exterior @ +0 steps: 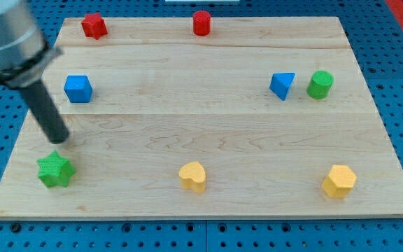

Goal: Push the blue cube towards the blue triangle

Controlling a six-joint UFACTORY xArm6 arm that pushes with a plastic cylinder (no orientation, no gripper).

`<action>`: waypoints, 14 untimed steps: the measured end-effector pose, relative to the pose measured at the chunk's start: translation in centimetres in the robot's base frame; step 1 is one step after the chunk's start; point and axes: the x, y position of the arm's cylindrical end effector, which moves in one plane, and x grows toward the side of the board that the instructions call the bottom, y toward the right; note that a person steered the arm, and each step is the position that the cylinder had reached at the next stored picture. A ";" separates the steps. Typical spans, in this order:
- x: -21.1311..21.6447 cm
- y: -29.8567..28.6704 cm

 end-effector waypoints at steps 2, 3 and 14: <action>-7.1 -4.1; -7.6 0.7; -12.9 28.4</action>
